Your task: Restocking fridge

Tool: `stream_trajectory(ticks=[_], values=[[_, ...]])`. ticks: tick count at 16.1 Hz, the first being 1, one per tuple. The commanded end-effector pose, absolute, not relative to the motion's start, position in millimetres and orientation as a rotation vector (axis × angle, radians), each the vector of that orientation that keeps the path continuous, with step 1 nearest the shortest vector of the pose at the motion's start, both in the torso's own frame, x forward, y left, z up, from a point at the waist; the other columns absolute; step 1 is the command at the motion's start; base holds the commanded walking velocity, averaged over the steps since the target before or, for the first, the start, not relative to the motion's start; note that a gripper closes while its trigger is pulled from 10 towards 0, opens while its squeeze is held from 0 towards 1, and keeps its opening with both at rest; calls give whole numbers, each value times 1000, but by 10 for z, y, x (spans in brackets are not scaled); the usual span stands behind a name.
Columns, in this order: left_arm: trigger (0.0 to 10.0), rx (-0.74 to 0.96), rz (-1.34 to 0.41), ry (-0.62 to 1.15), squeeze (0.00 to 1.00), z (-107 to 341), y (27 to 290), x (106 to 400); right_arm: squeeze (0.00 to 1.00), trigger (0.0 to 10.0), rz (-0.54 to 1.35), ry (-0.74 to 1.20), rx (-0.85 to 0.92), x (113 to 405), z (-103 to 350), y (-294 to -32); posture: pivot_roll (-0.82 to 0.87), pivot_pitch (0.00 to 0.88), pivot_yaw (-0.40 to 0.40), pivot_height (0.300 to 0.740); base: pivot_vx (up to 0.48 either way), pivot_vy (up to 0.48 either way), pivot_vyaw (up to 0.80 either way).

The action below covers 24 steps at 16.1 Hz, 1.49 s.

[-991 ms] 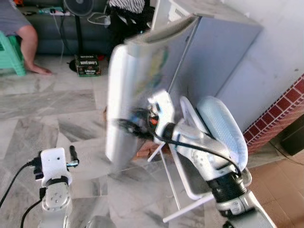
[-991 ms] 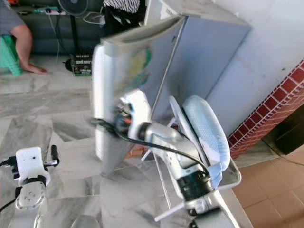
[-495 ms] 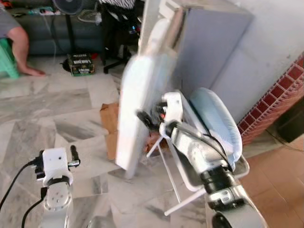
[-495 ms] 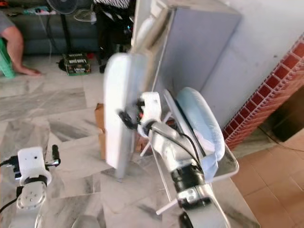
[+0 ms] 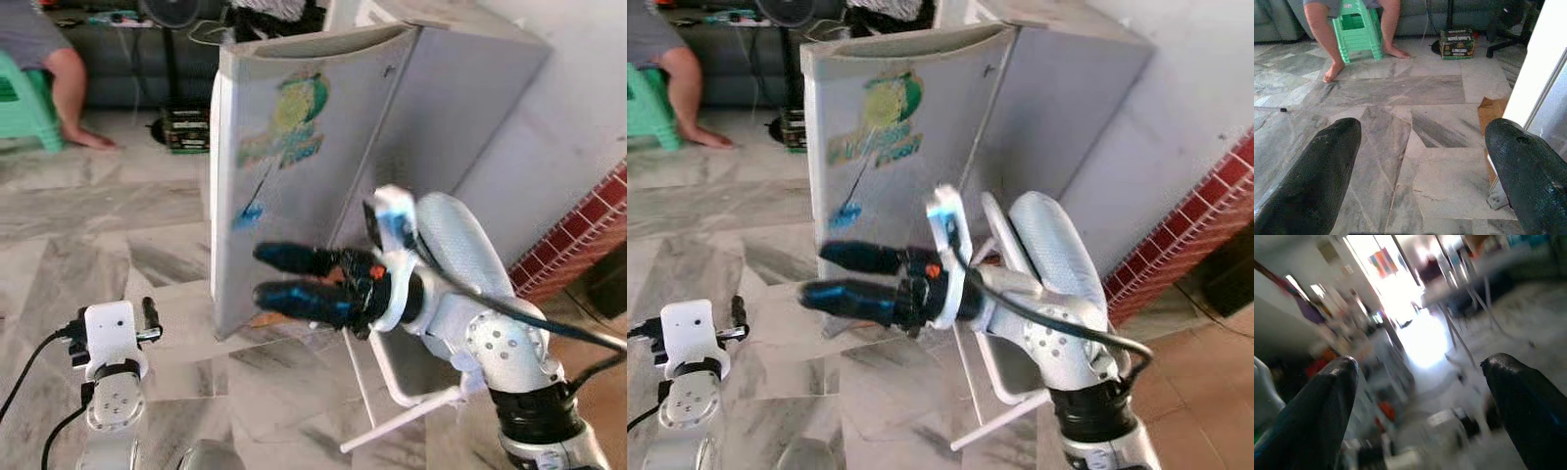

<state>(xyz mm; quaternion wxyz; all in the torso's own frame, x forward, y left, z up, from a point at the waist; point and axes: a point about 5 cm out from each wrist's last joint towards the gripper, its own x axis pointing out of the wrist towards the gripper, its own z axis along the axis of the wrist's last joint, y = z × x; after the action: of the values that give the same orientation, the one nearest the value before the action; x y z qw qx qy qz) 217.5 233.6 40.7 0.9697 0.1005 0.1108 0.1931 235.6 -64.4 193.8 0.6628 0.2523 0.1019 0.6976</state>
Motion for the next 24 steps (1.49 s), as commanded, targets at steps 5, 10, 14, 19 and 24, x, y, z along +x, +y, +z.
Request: stream_trajectory(ticks=[5,10,14,19,24], values=[[10000,247,442,198,0,467,2492,2231,0,10000,1052,347,155,2817,1236,-751,276,0,-118,740,0,0,0],[10000,258,405,180,0,501,2505,2257,0,10000,805,212,139,2969,1217,-903,264,0,-103,740,265,0,0],[10000,253,403,220,0,401,2447,2192,0,10000,627,178,38,3026,1057,-1024,258,0,-101,740,0,0,0],[10000,235,378,226,0,363,2416,2194,0,10000,254,196,-24,2990,825,-1569,221,0,-88,740,0,0,0],[10000,218,356,208,0,400,2294,2275,0,10000,252,169,-14,2906,817,-1591,177,0,-112,740,0,0,0]])
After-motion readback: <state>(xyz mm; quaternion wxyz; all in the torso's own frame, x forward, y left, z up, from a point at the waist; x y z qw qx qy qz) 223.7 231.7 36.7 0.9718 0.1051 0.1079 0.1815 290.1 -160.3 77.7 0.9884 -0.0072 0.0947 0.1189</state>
